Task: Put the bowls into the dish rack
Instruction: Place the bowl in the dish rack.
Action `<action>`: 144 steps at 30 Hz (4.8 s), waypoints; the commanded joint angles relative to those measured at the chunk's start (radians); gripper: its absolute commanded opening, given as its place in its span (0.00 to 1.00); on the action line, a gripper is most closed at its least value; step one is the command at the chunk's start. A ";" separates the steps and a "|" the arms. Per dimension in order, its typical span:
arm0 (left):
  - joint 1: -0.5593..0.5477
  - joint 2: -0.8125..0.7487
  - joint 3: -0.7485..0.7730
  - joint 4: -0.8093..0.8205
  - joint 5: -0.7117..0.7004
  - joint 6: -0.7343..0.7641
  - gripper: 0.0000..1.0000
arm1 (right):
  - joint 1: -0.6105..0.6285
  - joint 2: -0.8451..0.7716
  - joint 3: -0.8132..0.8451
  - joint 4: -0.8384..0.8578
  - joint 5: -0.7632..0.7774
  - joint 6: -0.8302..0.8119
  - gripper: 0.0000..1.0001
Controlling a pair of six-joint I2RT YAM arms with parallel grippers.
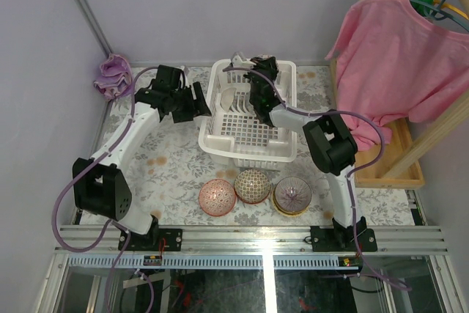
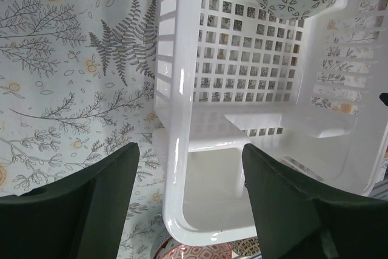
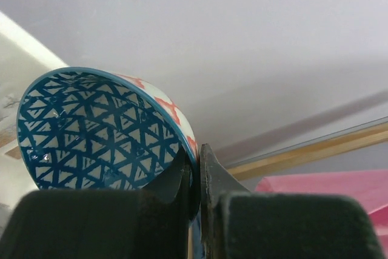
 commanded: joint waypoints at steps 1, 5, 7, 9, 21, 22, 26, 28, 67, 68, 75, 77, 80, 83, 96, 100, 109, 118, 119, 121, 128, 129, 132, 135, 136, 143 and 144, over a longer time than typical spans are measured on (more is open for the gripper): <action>0.022 0.026 -0.006 0.062 0.045 0.037 0.68 | 0.006 -0.017 0.040 0.286 -0.051 -0.203 0.00; 0.033 0.038 -0.014 0.078 0.058 0.042 0.68 | -0.003 -0.010 -0.044 0.311 -0.098 -0.228 0.00; 0.036 0.044 -0.020 0.085 0.062 0.043 0.68 | -0.012 -0.018 -0.076 0.282 -0.103 -0.187 0.00; 0.038 0.050 -0.023 0.090 0.063 0.044 0.67 | -0.025 -0.030 -0.100 0.217 -0.115 -0.127 0.00; 0.037 0.074 -0.031 0.109 0.071 0.039 0.66 | -0.099 -0.078 -0.118 -0.063 -0.237 0.082 0.00; 0.037 0.074 -0.031 0.110 0.070 0.036 0.66 | -0.101 -0.079 -0.118 -0.075 -0.246 0.092 0.00; 0.037 0.079 -0.028 0.110 0.070 0.037 0.65 | -0.106 -0.069 -0.119 -0.101 -0.262 0.102 0.00; 0.037 0.078 -0.028 0.110 0.067 0.037 0.65 | -0.104 -0.060 -0.122 -0.098 -0.264 0.104 0.01; 0.037 0.074 -0.043 0.110 0.074 0.028 0.64 | -0.093 -0.084 0.000 -0.209 -0.081 0.220 0.69; 0.036 0.077 -0.042 0.110 0.073 0.028 0.64 | -0.091 -0.072 -0.006 -0.192 -0.075 0.211 0.68; 0.037 0.088 -0.028 0.110 0.068 0.030 0.64 | -0.089 -0.048 -0.056 -0.153 -0.096 0.223 0.66; 0.037 0.090 -0.026 0.110 0.069 0.030 0.64 | -0.089 -0.058 -0.083 -0.154 -0.107 0.241 0.67; 0.037 0.092 -0.027 0.111 0.068 0.030 0.64 | -0.088 -0.079 -0.127 -0.160 -0.134 0.289 0.67; 0.036 0.093 -0.031 0.113 0.067 0.031 0.63 | -0.088 -0.094 -0.158 -0.180 -0.175 0.345 0.65; 0.036 0.092 -0.025 0.113 0.068 0.033 0.63 | -0.105 -0.110 0.089 -0.529 -0.122 0.594 0.59; 0.037 0.093 -0.019 0.105 0.063 0.038 0.63 | -0.141 -0.127 0.187 -0.670 -0.158 0.732 0.54; 0.036 0.102 -0.007 0.103 0.066 0.043 0.63 | -0.199 0.005 0.538 -1.073 -0.210 0.878 0.55; 0.037 0.106 -0.007 0.104 0.065 0.046 0.63 | -0.205 0.065 0.572 -1.129 -0.265 0.888 0.55; 0.037 0.107 -0.008 0.104 0.064 0.045 0.63 | -0.204 0.060 0.554 -1.122 -0.276 0.886 0.55; 0.037 0.109 -0.011 0.108 0.064 0.043 0.63 | -0.204 0.051 0.524 -1.106 -0.293 0.888 0.55; 0.036 0.106 -0.024 0.116 0.065 0.041 0.63 | -0.203 0.034 0.459 -1.073 -0.306 0.883 0.53; 0.036 0.107 -0.026 0.116 0.064 0.041 0.63 | -0.203 0.030 0.450 -1.065 -0.306 0.884 0.53; 0.037 0.104 -0.027 0.117 0.065 0.039 0.63 | -0.203 -0.004 0.408 -1.032 -0.303 0.887 0.53; 0.037 0.104 -0.030 0.117 0.061 0.041 0.63 | -0.203 -0.045 0.370 -0.999 -0.290 0.890 0.53; 0.036 0.103 -0.032 0.118 0.061 0.039 0.63 | -0.203 -0.063 0.352 -0.982 -0.289 0.889 0.53; 0.036 0.106 -0.031 0.122 0.065 0.036 0.62 | -0.201 -0.162 0.258 -0.903 -0.323 0.886 0.53; 0.037 0.106 -0.030 0.122 0.065 0.035 0.62 | -0.198 -0.173 0.247 -0.891 -0.326 0.887 0.53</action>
